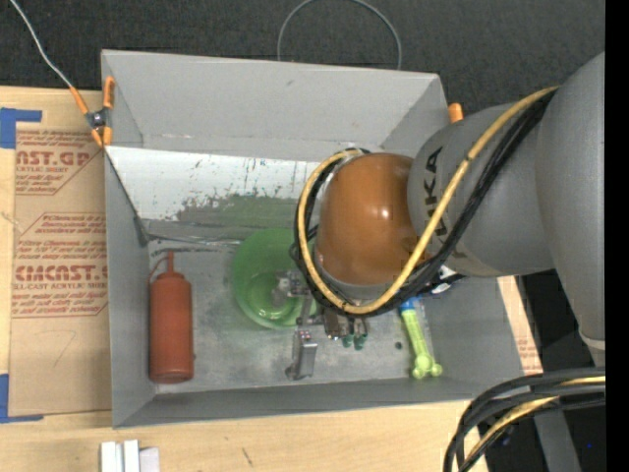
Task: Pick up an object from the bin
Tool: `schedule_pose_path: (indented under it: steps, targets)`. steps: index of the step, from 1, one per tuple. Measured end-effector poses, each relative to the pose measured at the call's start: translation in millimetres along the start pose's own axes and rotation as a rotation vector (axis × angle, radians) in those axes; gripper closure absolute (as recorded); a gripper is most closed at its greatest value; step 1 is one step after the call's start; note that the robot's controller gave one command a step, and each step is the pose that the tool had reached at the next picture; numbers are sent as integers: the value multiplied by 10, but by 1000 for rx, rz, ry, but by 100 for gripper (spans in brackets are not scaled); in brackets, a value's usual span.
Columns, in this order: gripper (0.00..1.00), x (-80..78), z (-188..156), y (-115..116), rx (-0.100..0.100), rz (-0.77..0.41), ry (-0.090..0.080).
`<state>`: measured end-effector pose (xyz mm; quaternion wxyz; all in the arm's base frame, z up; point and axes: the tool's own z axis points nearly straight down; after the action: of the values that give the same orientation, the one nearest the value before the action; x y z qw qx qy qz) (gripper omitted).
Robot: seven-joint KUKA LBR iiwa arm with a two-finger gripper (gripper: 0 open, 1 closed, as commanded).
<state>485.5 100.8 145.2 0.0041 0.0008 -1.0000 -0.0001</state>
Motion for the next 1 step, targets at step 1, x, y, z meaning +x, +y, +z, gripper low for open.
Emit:
schedule_pose_path:
  steps: [1]
  targets:
    - [0, -20, -42, -6, -1, 1, -8]
